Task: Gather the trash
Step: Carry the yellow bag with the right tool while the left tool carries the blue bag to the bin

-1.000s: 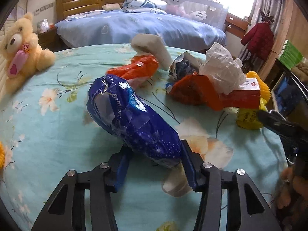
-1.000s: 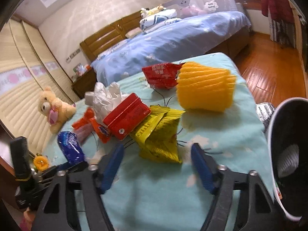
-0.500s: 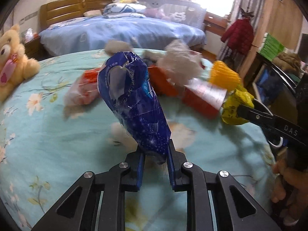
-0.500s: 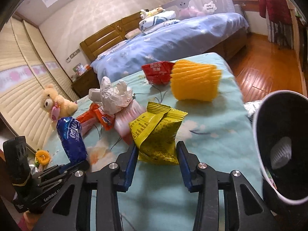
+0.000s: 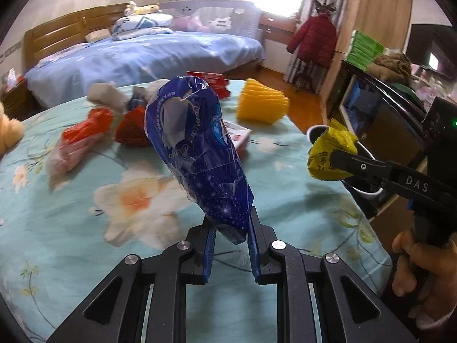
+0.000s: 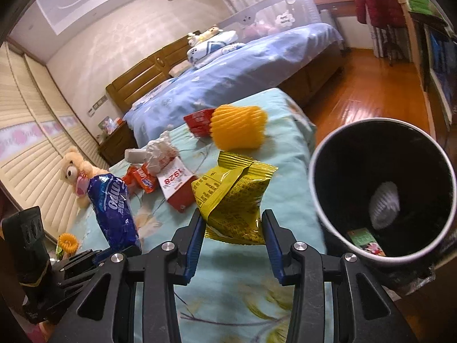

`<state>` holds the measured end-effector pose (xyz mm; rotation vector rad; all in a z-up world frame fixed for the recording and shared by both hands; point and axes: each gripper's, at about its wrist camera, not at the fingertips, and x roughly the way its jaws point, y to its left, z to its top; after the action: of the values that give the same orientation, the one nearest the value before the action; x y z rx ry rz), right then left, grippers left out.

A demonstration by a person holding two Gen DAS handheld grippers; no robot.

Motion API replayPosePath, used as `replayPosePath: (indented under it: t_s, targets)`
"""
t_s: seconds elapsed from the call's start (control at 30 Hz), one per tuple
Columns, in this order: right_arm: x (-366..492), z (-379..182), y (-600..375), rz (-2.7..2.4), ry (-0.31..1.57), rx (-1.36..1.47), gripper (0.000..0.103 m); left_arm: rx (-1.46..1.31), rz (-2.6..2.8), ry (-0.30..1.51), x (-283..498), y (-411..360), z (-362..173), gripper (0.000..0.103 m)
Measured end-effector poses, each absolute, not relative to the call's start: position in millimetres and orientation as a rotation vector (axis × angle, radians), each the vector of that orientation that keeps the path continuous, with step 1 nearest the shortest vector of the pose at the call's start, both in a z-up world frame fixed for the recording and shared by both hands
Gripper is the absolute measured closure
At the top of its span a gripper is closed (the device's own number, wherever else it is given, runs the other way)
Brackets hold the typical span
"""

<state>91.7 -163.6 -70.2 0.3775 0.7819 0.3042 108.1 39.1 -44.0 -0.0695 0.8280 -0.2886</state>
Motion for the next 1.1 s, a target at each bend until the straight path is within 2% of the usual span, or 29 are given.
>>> replayPosePath:
  t_s: [1.1]
  targets:
    - [68.8, -71.3, -269.1, 0.093, 0.758, 0.455, 0.062, 0.041, -0.491, 0.829, 158.0, -52.6, -38.5, 0.084]
